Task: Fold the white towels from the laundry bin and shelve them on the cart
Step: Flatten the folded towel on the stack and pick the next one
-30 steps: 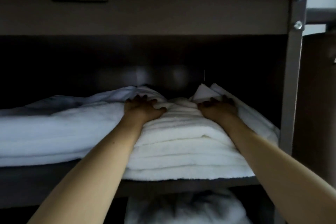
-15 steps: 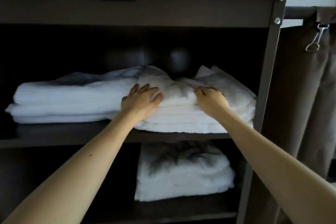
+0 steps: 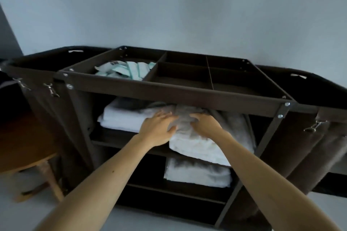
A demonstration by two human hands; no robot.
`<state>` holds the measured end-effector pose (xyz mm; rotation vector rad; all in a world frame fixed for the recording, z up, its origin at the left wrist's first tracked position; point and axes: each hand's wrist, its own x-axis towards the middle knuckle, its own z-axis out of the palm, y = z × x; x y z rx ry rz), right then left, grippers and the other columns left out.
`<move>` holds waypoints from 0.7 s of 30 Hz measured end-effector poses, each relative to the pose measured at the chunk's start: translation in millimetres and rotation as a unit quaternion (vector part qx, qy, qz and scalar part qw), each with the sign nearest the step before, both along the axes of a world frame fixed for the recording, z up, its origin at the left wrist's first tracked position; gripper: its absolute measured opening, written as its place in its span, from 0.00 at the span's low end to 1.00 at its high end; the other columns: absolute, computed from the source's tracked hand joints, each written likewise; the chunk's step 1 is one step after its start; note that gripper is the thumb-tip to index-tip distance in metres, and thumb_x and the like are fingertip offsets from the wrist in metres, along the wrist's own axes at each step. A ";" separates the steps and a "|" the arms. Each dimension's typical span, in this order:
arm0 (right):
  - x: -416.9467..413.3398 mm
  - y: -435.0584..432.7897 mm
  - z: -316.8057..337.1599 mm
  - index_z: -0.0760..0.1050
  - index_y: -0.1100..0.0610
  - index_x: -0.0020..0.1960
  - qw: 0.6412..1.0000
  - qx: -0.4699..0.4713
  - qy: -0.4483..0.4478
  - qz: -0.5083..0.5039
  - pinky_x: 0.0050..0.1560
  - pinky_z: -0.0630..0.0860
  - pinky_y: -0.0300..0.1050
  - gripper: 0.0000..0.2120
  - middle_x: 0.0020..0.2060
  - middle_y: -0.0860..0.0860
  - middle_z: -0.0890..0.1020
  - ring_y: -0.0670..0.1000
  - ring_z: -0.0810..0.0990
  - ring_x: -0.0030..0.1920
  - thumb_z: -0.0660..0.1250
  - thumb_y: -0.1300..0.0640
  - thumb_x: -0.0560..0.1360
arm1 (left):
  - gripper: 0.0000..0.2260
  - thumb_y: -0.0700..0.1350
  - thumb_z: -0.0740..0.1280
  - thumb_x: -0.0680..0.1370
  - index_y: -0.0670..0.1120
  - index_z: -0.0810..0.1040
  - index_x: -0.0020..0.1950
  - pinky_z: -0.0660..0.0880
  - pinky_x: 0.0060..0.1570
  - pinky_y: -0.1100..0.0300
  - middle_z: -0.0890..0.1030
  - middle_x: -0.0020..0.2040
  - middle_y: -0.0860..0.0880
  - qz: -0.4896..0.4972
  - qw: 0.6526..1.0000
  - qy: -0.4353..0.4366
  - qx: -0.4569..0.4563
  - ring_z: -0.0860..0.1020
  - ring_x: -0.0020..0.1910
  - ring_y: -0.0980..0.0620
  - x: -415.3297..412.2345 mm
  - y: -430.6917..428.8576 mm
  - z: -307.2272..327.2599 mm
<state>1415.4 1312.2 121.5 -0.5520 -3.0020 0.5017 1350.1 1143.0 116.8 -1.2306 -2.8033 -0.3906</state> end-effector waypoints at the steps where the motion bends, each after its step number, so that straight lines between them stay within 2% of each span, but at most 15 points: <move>1: 2.8 -1.8 6.6 0.64 0.52 0.72 1.000 0.007 -0.013 0.006 0.62 0.71 0.49 0.21 0.71 0.55 0.67 0.58 0.72 0.65 0.56 0.53 0.80 | 0.21 0.55 0.54 0.81 0.56 0.60 0.75 0.62 0.70 0.48 0.59 0.76 0.55 0.002 1.000 0.002 -0.006 0.54 0.76 0.52 5.7 -2.4 7.4; 6: 19.7 12.2 12.1 0.63 0.49 0.73 0.999 0.038 -0.017 -0.012 0.69 0.64 0.49 0.22 0.74 0.51 0.62 0.55 0.62 0.72 0.56 0.51 0.80 | 0.22 0.55 0.53 0.81 0.55 0.59 0.75 0.59 0.70 0.49 0.58 0.77 0.53 0.001 0.999 0.035 -0.008 0.52 0.76 0.50 11.0 19.5 20.1; 11: 28.3 53.7 -48.5 0.64 0.48 0.72 0.992 0.069 0.060 -0.082 0.64 0.66 0.48 0.20 0.74 0.49 0.61 0.56 0.64 0.70 0.54 0.50 0.80 | 0.21 0.55 0.53 0.81 0.53 0.65 0.73 0.61 0.67 0.54 0.64 0.74 0.52 0.003 0.993 0.089 0.074 0.58 0.74 0.50 0.5 76.2 -43.1; 13: 17.1 75.0 -74.2 0.62 0.46 0.73 0.990 0.081 0.079 -0.085 0.67 0.63 0.47 0.21 0.75 0.45 0.58 0.53 0.59 0.73 0.53 0.48 0.81 | 0.24 0.57 0.48 0.79 0.54 0.66 0.73 0.62 0.67 0.54 0.65 0.74 0.52 -0.004 0.988 0.115 0.100 0.60 0.74 0.49 -17.9 102.1 -65.8; 15: 2.2 91.5 -98.7 0.61 0.49 0.73 0.990 0.086 0.094 -0.062 0.71 0.57 0.45 0.21 0.75 0.46 0.59 0.50 0.55 0.75 0.51 0.48 0.81 | 0.25 0.57 0.47 0.78 0.55 0.64 0.73 0.61 0.68 0.54 0.62 0.75 0.53 -0.017 0.989 0.110 0.099 0.59 0.74 0.50 -38.9 125.9 -86.4; 17: -11.5 103.6 -118.0 0.63 0.53 0.73 0.989 0.074 0.120 -0.055 0.71 0.54 0.41 0.20 0.73 0.49 0.62 0.50 0.57 0.74 0.51 0.52 0.82 | 0.29 0.60 0.42 0.74 0.56 0.63 0.74 0.58 0.70 0.55 0.61 0.75 0.54 -0.033 0.990 0.106 0.091 0.58 0.74 0.50 -53.4 147.0 -106.6; 18: -18.3 108.6 -122.7 0.66 0.56 0.71 0.984 0.080 0.150 -0.047 0.70 0.57 0.41 0.20 0.71 0.51 0.67 0.50 0.61 0.73 0.51 0.53 0.81 | 0.32 0.60 0.40 0.72 0.55 0.64 0.73 0.57 0.70 0.57 0.62 0.75 0.53 -0.047 0.988 0.120 0.083 0.58 0.74 0.51 -58.3 157.8 -110.7; 19: -26.4 114.9 -127.8 0.71 0.59 0.67 0.973 0.113 0.201 -0.029 0.69 0.61 0.44 0.22 0.66 0.53 0.73 0.53 0.67 0.71 0.50 0.52 0.80 | 0.30 0.59 0.41 0.74 0.54 0.66 0.72 0.55 0.69 0.59 0.64 0.74 0.52 -0.064 0.987 0.127 0.080 0.59 0.73 0.51 -61.3 167.8 -110.6; 20: -36.6 122.4 -130.8 0.75 0.61 0.63 0.961 0.144 0.235 -0.012 0.67 0.66 0.49 0.26 0.61 0.57 0.78 0.57 0.72 0.66 0.48 0.50 0.77 | 0.24 0.56 0.46 0.79 0.52 0.66 0.72 0.55 0.67 0.61 0.65 0.74 0.51 -0.077 0.987 0.117 0.081 0.61 0.73 0.51 -65.3 178.1 -108.6; 21: -50.1 133.5 -132.2 0.78 0.61 0.60 0.957 0.162 0.241 0.003 0.66 0.68 0.52 0.30 0.58 0.59 0.80 0.59 0.76 0.63 0.45 0.47 0.74 | 0.20 0.52 0.50 0.82 0.51 0.65 0.73 0.56 0.66 0.62 0.65 0.74 0.49 -0.084 0.987 0.103 0.087 0.61 0.72 0.50 -71.3 188.3 -102.5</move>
